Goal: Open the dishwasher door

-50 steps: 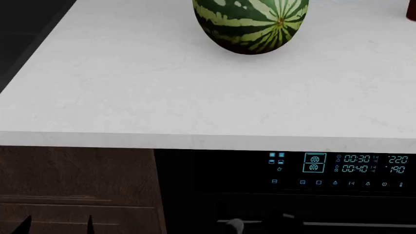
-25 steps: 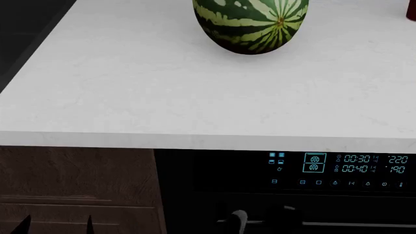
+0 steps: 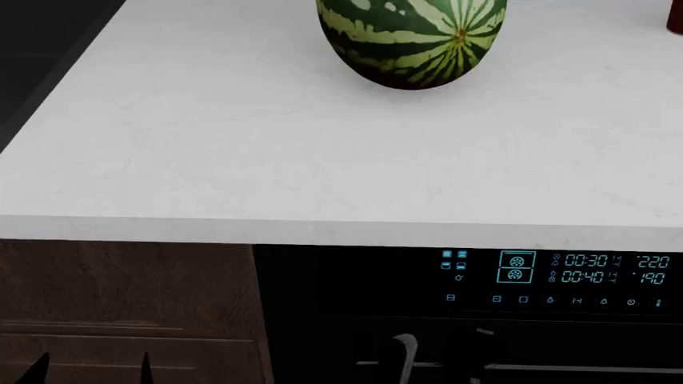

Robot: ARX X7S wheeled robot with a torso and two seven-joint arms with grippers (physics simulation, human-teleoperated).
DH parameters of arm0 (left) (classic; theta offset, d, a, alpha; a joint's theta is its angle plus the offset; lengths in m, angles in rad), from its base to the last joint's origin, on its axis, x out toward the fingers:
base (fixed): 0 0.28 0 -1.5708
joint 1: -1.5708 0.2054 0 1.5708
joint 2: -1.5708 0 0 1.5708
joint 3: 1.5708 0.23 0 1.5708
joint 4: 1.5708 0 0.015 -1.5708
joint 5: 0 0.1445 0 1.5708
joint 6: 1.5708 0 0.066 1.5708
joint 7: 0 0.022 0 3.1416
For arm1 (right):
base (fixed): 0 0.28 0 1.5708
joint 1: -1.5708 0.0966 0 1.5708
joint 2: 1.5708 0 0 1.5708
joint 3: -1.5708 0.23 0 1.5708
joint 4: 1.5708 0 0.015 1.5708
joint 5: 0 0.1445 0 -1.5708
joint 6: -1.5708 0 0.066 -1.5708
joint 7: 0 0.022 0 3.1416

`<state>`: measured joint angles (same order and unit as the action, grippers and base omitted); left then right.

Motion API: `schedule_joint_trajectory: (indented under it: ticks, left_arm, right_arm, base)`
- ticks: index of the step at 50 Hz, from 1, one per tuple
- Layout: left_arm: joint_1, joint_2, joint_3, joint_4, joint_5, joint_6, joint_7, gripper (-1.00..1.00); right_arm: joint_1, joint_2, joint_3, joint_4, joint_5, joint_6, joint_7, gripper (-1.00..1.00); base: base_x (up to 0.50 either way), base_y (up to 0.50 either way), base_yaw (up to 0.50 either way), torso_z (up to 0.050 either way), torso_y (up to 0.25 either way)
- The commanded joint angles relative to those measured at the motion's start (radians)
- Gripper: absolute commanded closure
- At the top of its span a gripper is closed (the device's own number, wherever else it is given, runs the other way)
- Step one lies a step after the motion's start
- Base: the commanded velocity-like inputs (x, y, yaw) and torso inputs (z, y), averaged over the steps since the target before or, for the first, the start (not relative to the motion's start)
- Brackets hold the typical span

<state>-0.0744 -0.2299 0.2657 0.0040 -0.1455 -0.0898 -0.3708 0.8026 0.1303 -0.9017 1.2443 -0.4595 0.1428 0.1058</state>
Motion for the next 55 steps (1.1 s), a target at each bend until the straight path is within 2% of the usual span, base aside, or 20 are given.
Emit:
schedule_joint_trajectory:
  ticks: [1, 9, 14, 21, 55]
  left_arm:
    - [0.005, 0.005, -0.005, -0.007, -0.027, 0.033, 0.031, -1.00]
    - [0.006, 0.003, -0.002, -0.005, -0.028, 0.033, 0.027, -1.00]
    - [0.006, 0.001, -0.001, -0.004, -0.030, 0.033, 0.025, -1.00]
    - [0.007, -0.001, 0.002, 0.000, -0.033, 0.035, 0.023, -1.00]
    - [0.014, -0.019, 0.005, 0.043, -0.049, 0.021, 0.005, -1.00]
  right_arm:
    - [0.027, -0.008, -0.064, 0.062, 0.128, -0.056, -0.014, 1.00]
    - [0.021, 0.009, -0.071, 0.023, 0.157, -0.066, 0.005, 1.00]
    - [-0.068, 0.111, -0.051, -0.297, 0.150, 0.091, -0.026, 1.00]
    - [-0.148, 0.189, -0.029, -0.539, 0.143, 0.203, -0.029, 1.00]
    - [-0.389, 0.310, -0.026, -0.952, 0.100, 0.378, 0.023, 1.00]
  base:
    - [0.00, 0.00, 0.00, 0.000, 0.000]
    - [0.00, 0.00, 0.00, 0.000, 0.000]
    - [0.00, 0.00, 0.00, 0.000, 0.000]
    - [0.00, 0.00, 0.00, 0.000, 0.000]
    - [0.00, 0.00, 0.00, 0.000, 0.000]
